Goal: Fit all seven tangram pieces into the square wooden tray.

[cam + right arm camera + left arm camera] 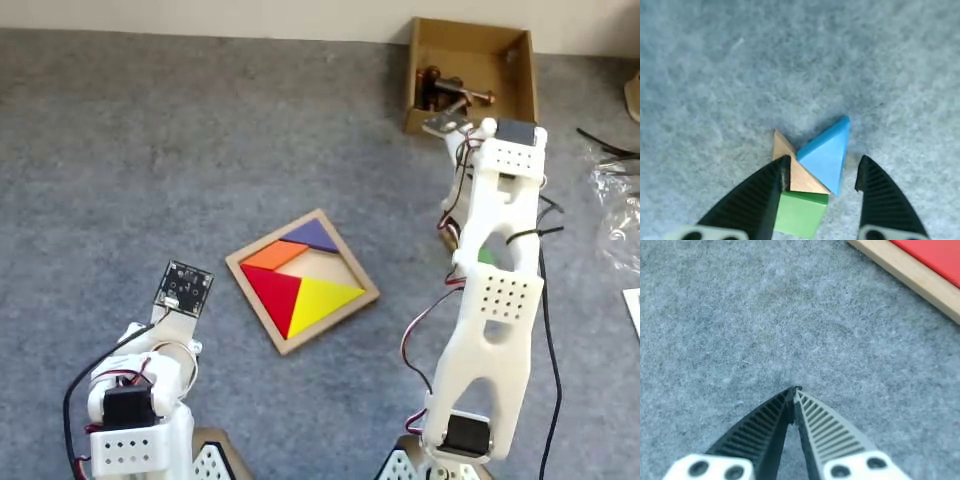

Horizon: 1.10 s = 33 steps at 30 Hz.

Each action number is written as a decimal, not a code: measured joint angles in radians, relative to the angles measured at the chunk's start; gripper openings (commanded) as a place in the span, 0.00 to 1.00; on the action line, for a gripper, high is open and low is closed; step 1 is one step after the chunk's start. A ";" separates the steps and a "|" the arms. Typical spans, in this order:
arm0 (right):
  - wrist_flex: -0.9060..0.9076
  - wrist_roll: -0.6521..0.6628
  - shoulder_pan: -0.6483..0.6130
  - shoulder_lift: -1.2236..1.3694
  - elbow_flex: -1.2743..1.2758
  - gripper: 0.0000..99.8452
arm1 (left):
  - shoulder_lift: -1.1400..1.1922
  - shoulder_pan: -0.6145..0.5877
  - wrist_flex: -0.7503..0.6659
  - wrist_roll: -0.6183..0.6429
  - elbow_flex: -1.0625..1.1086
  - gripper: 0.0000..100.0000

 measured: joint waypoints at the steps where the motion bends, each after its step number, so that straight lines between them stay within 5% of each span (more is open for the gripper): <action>1: 0.000 -0.003 0.000 0.000 0.000 0.21 | 0.000 0.000 0.000 0.000 0.000 0.01; 33: -0.041 -0.034 0.000 0.008 0.000 0.16 | 0.000 0.000 0.000 0.000 0.000 0.01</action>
